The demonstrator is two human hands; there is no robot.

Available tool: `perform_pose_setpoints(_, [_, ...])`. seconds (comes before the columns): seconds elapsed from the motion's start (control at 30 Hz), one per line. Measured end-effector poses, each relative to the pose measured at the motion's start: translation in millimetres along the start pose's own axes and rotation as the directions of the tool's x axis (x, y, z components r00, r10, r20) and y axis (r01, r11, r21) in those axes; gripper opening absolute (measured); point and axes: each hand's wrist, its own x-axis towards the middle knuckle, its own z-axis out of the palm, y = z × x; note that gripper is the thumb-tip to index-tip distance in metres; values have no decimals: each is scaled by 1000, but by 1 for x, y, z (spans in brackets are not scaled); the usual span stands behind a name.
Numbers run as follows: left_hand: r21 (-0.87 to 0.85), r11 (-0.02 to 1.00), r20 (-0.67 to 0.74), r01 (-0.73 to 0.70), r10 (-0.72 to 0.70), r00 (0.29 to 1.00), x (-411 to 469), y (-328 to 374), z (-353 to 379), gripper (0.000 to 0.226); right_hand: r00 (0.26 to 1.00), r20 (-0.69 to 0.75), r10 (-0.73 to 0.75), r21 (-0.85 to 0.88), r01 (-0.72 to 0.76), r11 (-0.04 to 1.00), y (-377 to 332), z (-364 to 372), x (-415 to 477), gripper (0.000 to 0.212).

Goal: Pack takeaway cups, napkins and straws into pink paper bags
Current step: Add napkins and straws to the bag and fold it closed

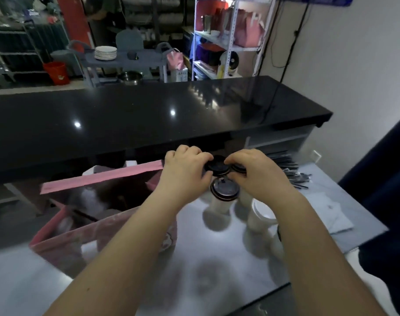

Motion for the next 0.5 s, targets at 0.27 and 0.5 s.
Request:
perform_pose_setpoints(0.27, [-41,995,119,-87,91,989,71,115,75,37,987,39,159,0,-159,987,146,-27,-34,24])
perform_pose_setpoints(0.5, [-84,995,356,-56,82,931,102,203,168,41,913,197,358,11,-367,930,291,-25,-79,33])
